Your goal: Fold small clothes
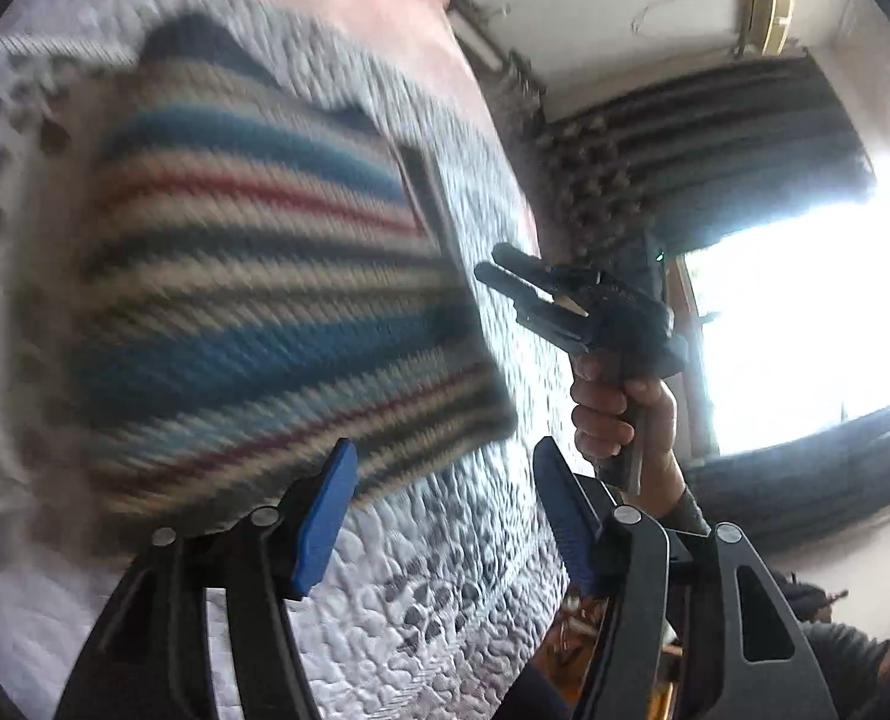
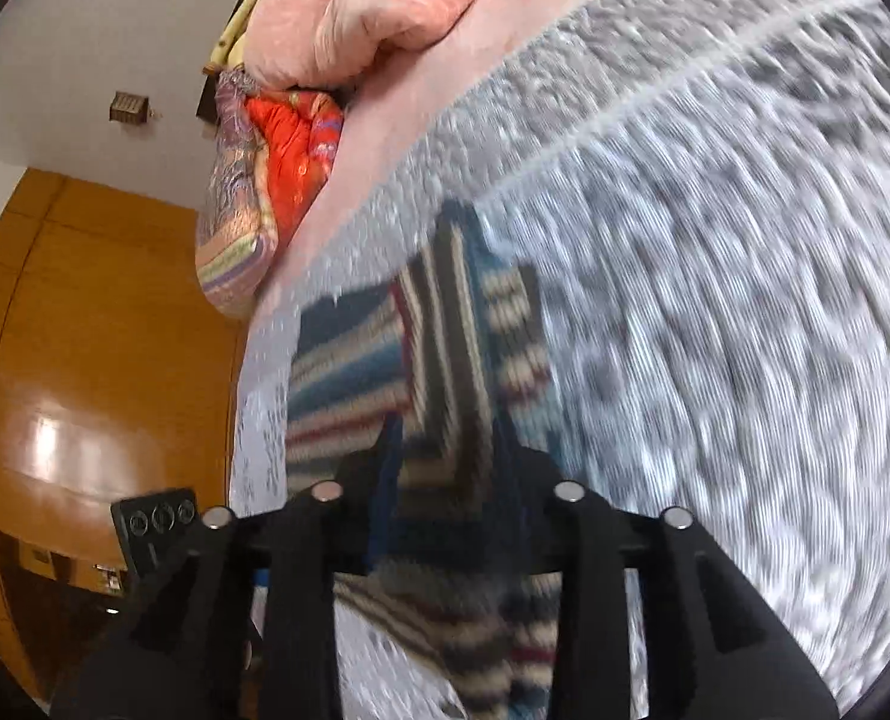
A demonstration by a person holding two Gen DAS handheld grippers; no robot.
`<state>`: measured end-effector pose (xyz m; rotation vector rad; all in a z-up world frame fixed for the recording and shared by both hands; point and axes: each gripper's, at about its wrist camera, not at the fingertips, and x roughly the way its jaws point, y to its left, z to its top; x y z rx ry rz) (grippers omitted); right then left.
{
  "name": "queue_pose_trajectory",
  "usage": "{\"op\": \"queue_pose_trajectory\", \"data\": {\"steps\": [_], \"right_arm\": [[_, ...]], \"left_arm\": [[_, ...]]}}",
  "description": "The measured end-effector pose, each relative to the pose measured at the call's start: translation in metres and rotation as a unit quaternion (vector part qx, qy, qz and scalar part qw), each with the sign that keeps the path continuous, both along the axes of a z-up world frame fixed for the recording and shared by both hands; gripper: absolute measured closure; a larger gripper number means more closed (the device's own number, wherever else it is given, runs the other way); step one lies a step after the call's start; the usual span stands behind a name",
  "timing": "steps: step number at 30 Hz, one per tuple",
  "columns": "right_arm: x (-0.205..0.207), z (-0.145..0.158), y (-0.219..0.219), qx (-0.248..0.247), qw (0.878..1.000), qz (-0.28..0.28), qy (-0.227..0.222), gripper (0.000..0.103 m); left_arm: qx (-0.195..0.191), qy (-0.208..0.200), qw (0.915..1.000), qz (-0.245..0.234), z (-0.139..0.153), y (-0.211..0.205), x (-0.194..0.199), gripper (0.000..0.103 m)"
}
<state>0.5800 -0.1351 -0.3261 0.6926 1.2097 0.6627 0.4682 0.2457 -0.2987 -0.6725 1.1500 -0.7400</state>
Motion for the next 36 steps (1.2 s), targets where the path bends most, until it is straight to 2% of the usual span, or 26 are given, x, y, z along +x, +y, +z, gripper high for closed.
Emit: {"op": "queue_pose_trajectory", "data": {"steps": [3,4,5,6,7,8,9,11,12,14,16,18,20,21,22,23,25,26,28,30,31,32,33,36], "right_arm": [[0.028,-0.003,0.022,-0.017,1.000,0.005,0.013,0.048],[0.036,-0.005,0.028,-0.028,0.999,0.009,0.014,0.054],[0.046,-0.010,0.037,-0.034,0.999,0.012,0.016,0.066],[0.053,-0.016,0.043,-0.060,0.998,0.015,0.017,0.096],[0.061,-0.022,0.046,-0.092,0.995,0.008,0.022,0.094],[0.065,-0.035,0.043,-0.109,0.993,0.001,0.040,0.095],[0.062,-0.041,0.038,-0.115,0.993,0.002,0.040,0.094],[0.058,-0.025,0.036,-0.104,0.995,0.008,0.013,0.091],[0.054,-0.013,0.035,-0.100,0.995,0.004,-0.007,0.087],[0.047,0.010,0.030,-0.087,0.995,-0.005,-0.046,0.087],[0.045,0.015,0.038,-0.071,0.996,0.020,-0.050,0.087],[0.046,0.003,0.053,-0.069,0.996,0.050,-0.027,0.087],[0.049,-0.022,0.061,-0.112,0.992,0.062,-0.001,0.102],[0.052,-0.031,0.061,-0.125,0.990,0.059,0.002,0.103],[0.054,-0.038,0.059,-0.117,0.991,0.059,0.003,0.103],[0.055,-0.038,0.055,-0.107,0.993,0.055,0.008,0.103],[0.050,-0.028,0.050,-0.110,0.992,0.054,-0.005,0.103],[0.043,-0.017,0.049,-0.099,0.993,0.059,-0.014,0.098],[0.024,0.002,0.053,-0.074,0.993,0.087,-0.029,0.096],[0.002,0.004,0.055,-0.074,0.989,0.123,-0.034,0.096],[0.001,0.003,0.056,-0.077,0.988,0.129,-0.030,0.097],[-0.003,-0.011,0.058,-0.116,0.984,0.136,-0.024,0.103],[-0.003,-0.021,0.056,-0.130,0.982,0.135,-0.023,0.103],[0.002,-0.029,0.048,-0.110,0.987,0.122,-0.003,0.103]], "left_arm": [[-0.031,0.000,0.9988,0.037,0.010,0.030,0.009,0.042],[-0.036,0.001,0.9985,0.042,0.011,0.034,0.011,0.041],[-0.040,0.004,0.9981,0.047,0.012,0.038,0.015,0.041],[-0.041,0.010,0.9980,0.048,0.010,0.040,0.019,0.041],[-0.035,0.017,0.9980,0.049,0.008,0.038,0.023,0.041],[-0.028,0.024,0.9980,0.051,0.004,0.037,0.026,0.041],[-0.021,0.031,0.9979,0.052,-0.002,0.038,0.030,0.041],[-0.021,0.033,0.9977,0.055,-0.003,0.038,0.039,0.041],[-0.025,0.026,0.9978,0.055,0.001,0.038,0.044,0.041],[-0.035,0.003,0.9980,0.053,0.013,0.043,0.058,0.041],[-0.032,-0.008,0.9981,0.051,0.015,0.043,0.074,0.041],[-0.018,0.006,0.9985,0.052,0.007,0.040,0.088,0.041],[0.025,0.028,0.9980,0.050,-0.011,0.035,0.104,0.042],[0.042,0.048,0.9967,0.052,-0.028,0.033,0.111,0.047],[0.045,0.054,0.9961,0.053,-0.037,0.033,0.114,0.050],[0.049,0.054,0.9958,0.054,-0.039,0.033,0.116,0.050],[0.046,0.043,0.9964,0.057,-0.024,0.034,0.113,0.047],[0.040,0.032,0.9970,0.057,-0.013,0.034,0.113,0.046],[0.027,0.006,0.9988,0.040,0.004,0.036,0.100,0.045],[0.023,0.001,0.9995,0.021,0.005,0.035,0.087,0.045],[0.038,0.007,0.9992,0.014,-0.002,0.029,0.080,0.045],[0.063,0.015,0.9978,0.008,-0.011,0.022,0.074,0.045],[0.091,0.019,0.9956,0.007,-0.024,0.017,0.072,0.047],[0.111,0.004,0.9938,0.011,-0.025,0.012,0.073,0.046]]}}
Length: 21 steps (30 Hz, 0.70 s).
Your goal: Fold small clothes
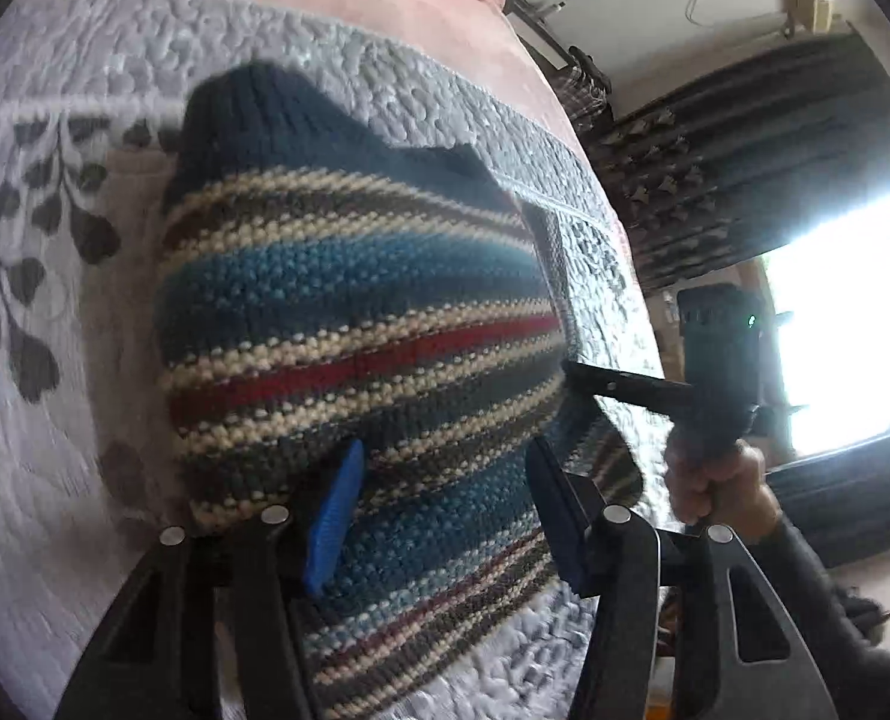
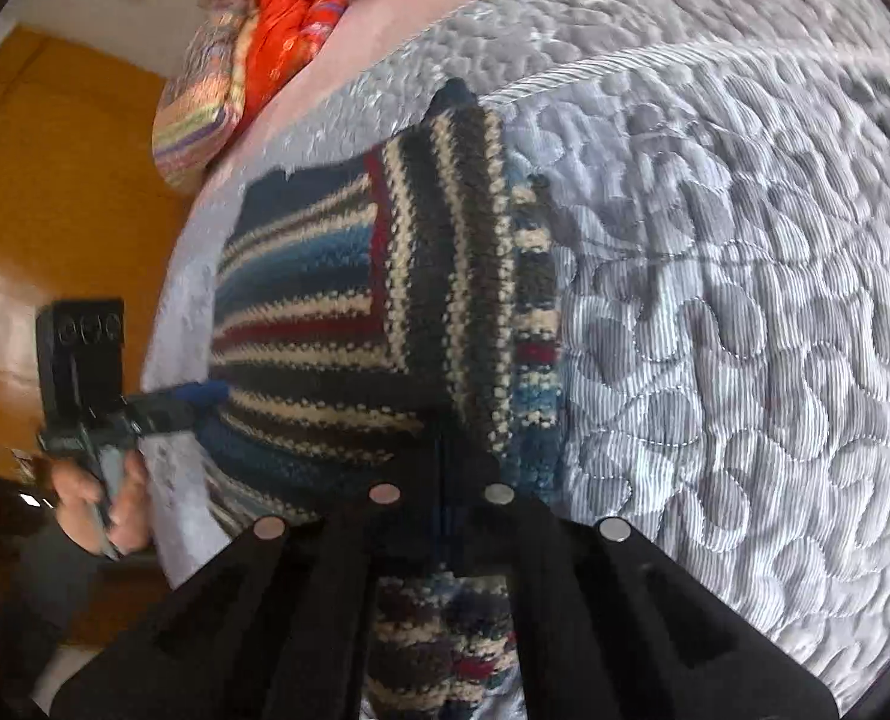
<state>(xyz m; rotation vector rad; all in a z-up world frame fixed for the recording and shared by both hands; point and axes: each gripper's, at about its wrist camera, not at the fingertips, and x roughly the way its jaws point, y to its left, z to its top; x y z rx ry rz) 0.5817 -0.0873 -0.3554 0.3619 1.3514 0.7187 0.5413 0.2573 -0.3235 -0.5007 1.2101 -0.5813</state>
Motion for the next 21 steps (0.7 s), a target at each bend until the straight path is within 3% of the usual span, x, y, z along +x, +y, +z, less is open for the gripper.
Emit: {"op": "queue_pose_trajectory", "data": {"steps": [2,3,4,5,6,7,12,18,21], "right_arm": [[0.002,0.016,-0.009,0.027,1.000,-0.008,-0.004,0.098],[0.004,0.021,-0.017,0.040,0.999,-0.019,-0.001,0.090],[0.008,0.022,-0.028,0.054,0.998,-0.033,0.007,0.070],[0.012,0.021,-0.043,0.070,0.996,-0.055,0.022,0.057],[0.016,0.019,-0.053,0.080,0.994,-0.070,0.035,0.028],[0.023,0.015,-0.059,0.089,0.992,-0.077,0.046,0.018],[0.038,-0.010,-0.067,0.120,0.985,-0.071,0.098,0.019],[0.035,-0.009,-0.043,0.129,0.985,-0.030,0.114,0.020],[0.037,-0.012,-0.031,0.129,0.984,-0.009,0.120,0.020]], "left_arm": [[-0.014,-0.008,0.9998,0.014,0.015,0.006,-0.006,0.041],[-0.019,-0.016,0.9995,0.019,0.026,0.010,-0.011,0.031],[-0.026,-0.030,0.9989,0.023,0.035,0.020,-0.021,0.022],[-0.034,-0.039,0.9983,0.027,0.039,0.028,-0.028,0.019],[-0.039,-0.045,0.9977,0.033,0.040,0.040,-0.041,0.019],[-0.041,-0.043,0.9971,0.047,0.037,0.054,-0.052,0.016],[-0.046,0.027,0.9949,0.086,-0.020,0.087,-0.069,0.015],[-0.140,0.043,0.9842,0.100,-0.051,0.100,-0.069,0.015],[-0.163,0.050,0.9806,0.096,-0.063,0.095,-0.063,0.015]]}}
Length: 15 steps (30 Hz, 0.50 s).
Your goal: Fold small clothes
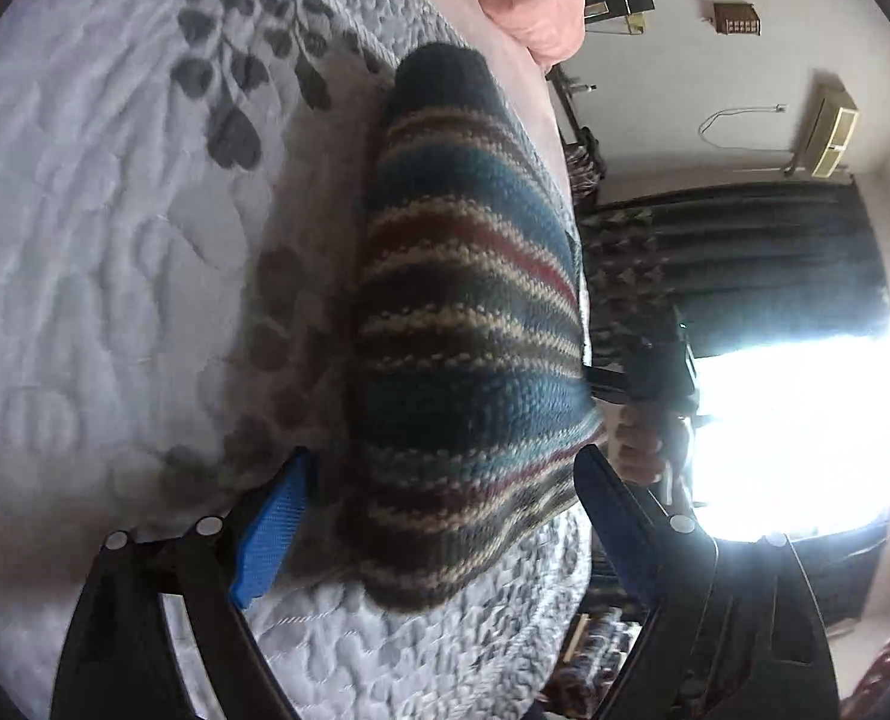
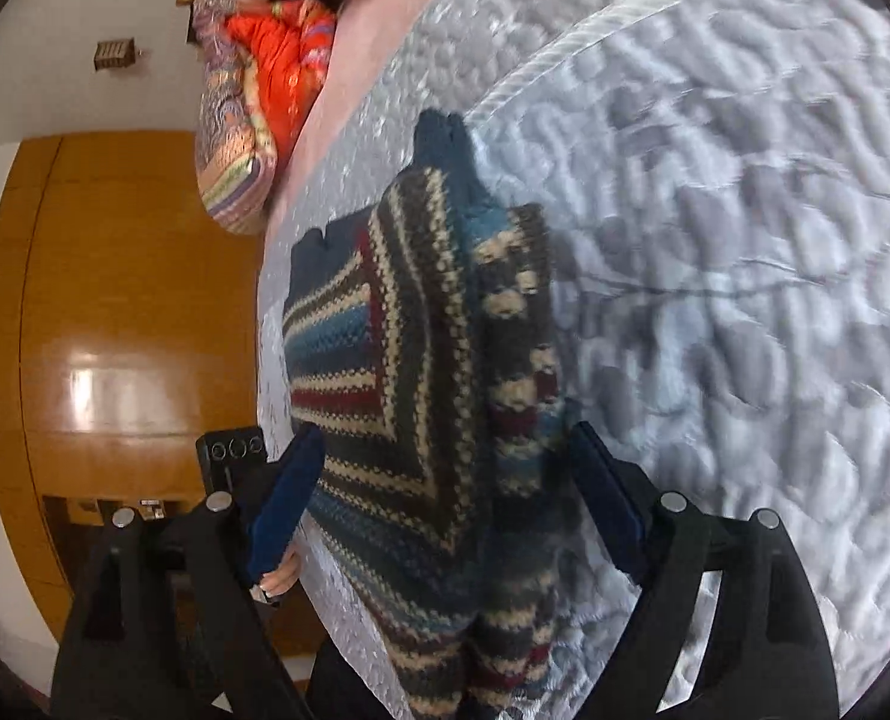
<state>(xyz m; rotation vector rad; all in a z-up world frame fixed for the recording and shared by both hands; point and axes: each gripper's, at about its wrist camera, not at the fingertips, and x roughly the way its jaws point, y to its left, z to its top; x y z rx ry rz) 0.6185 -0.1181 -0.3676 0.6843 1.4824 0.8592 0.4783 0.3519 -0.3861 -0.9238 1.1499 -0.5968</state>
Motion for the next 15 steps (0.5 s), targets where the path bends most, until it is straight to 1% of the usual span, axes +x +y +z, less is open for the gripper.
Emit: {"op": "queue_pose_trajectory", "data": {"steps": [4,7,8,9,11,15], "right_arm": [[0.003,-0.007,0.023,-0.005,1.000,0.023,0.001,0.020],[0.009,-0.016,0.030,0.003,1.000,0.023,0.007,0.020],[0.010,-0.018,0.032,0.008,1.000,0.021,0.007,0.020],[0.011,-0.019,0.035,0.011,1.000,0.020,0.006,0.020],[0.017,-0.020,0.046,0.019,1.000,0.018,0.003,0.020],[0.022,-0.021,0.063,0.022,0.999,0.024,-0.003,0.020]], "left_arm": [[-0.034,0.005,0.9991,-0.024,-0.013,-0.009,0.005,0.015],[-0.069,0.002,0.9973,-0.026,-0.018,-0.008,0.007,0.014],[-0.074,0.002,0.9969,-0.029,-0.018,-0.009,0.010,0.014],[-0.075,0.002,0.9965,-0.036,-0.018,-0.010,0.012,0.013],[-0.068,0.005,0.9967,-0.045,-0.023,-0.015,0.015,0.013],[-0.036,0.013,0.9975,-0.059,-0.020,-0.027,0.019,0.015]]}}
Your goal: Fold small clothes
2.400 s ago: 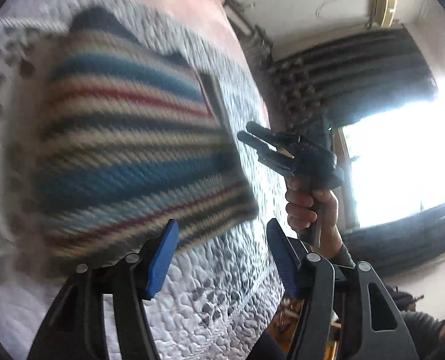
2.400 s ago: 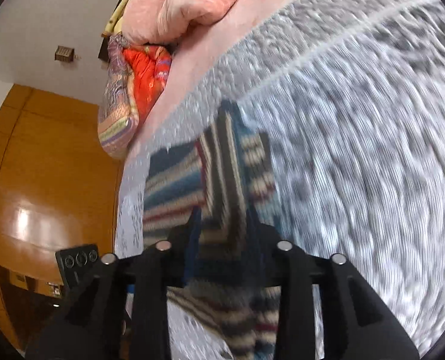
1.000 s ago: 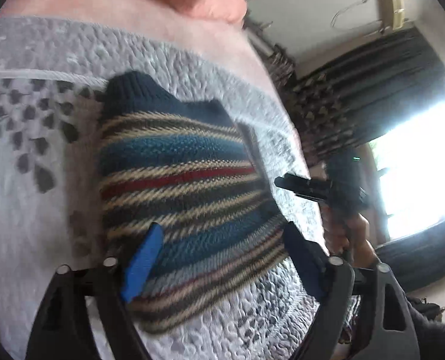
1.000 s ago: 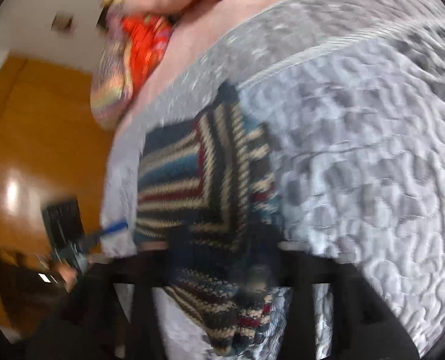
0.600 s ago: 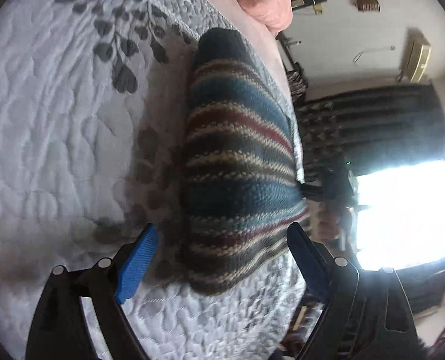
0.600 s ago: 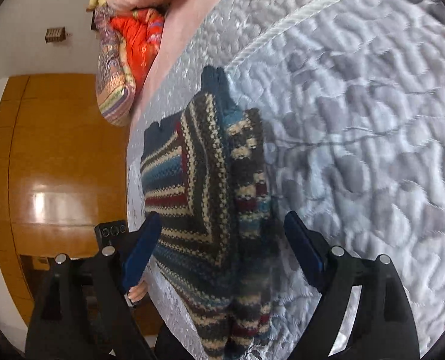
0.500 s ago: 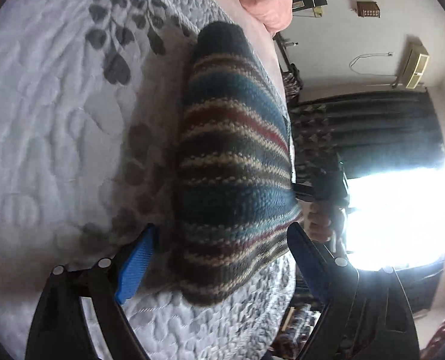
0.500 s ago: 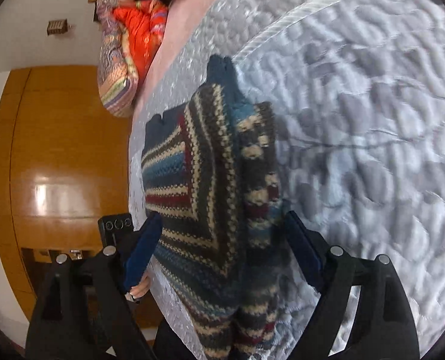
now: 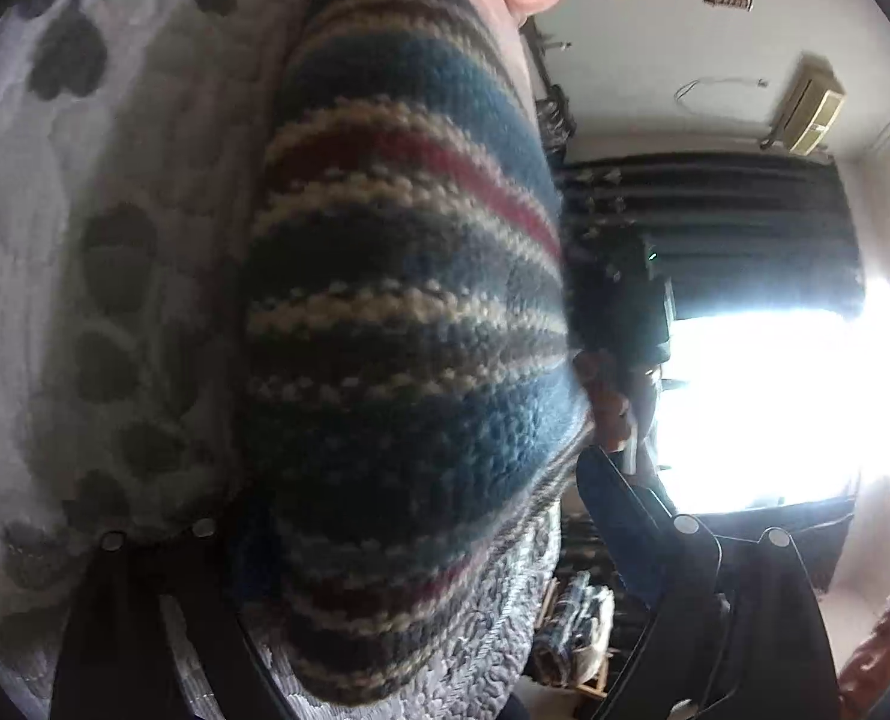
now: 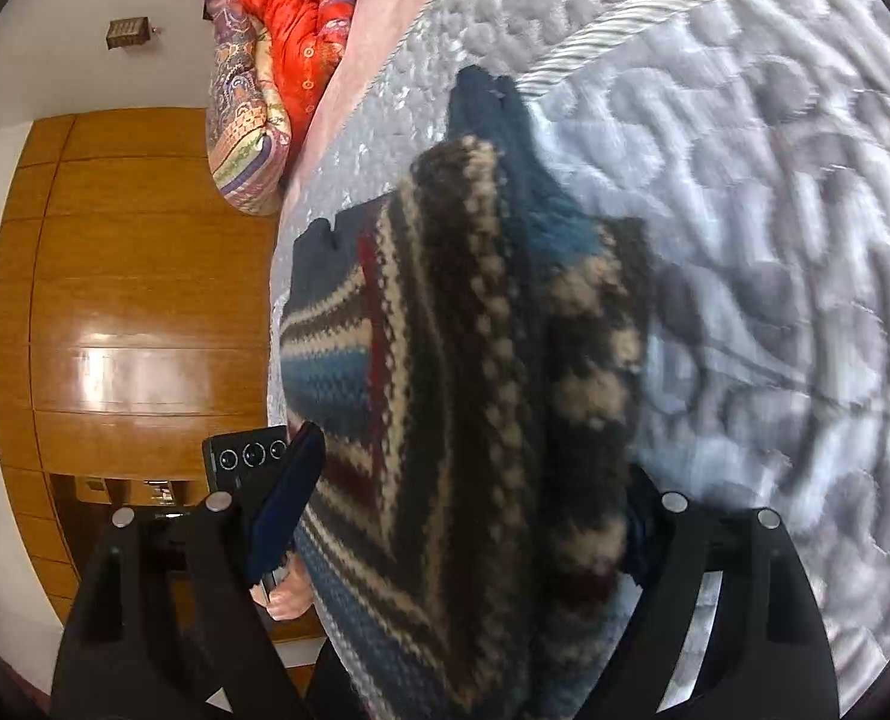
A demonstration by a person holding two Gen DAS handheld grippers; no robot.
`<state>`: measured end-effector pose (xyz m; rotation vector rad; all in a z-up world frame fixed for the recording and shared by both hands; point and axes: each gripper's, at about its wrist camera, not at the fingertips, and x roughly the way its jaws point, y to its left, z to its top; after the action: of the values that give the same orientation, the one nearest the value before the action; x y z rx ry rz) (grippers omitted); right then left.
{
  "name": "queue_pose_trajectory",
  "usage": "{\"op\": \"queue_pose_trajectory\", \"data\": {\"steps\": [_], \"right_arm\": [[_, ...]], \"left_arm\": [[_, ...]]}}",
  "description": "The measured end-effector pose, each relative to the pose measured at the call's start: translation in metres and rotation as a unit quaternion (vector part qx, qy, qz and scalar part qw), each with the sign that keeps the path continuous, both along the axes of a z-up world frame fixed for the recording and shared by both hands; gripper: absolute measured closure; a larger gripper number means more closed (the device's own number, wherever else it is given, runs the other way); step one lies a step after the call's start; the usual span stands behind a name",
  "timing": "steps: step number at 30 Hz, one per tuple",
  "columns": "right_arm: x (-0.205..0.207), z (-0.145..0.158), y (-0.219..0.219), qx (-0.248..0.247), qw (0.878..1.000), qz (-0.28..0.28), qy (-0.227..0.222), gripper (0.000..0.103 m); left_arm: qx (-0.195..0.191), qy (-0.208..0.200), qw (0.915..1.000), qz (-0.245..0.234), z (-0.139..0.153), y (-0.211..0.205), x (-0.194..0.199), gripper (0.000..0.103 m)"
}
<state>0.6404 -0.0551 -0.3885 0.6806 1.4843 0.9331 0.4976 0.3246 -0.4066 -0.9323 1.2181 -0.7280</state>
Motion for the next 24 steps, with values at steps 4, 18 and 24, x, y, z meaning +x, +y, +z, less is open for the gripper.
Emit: {"op": "queue_pose_trajectory", "data": {"steps": [4,18,24], "right_arm": [[0.001,-0.003,0.008,-0.007,1.000,-0.005,-0.002,0.043],[-0.019,0.035,0.011,-0.014,0.998,-0.032,-0.051,0.060],[-0.044,0.067,0.016,-0.004,0.997,-0.033,-0.069,0.061]], "left_arm": [[0.035,0.010,0.9993,0.003,0.006,-0.006,-0.001,0.022],[0.091,0.014,0.9958,-0.003,0.027,-0.005,-0.006,0.063],[0.102,-0.007,0.9946,-0.018,0.061,-0.006,-0.027,0.065]]}}
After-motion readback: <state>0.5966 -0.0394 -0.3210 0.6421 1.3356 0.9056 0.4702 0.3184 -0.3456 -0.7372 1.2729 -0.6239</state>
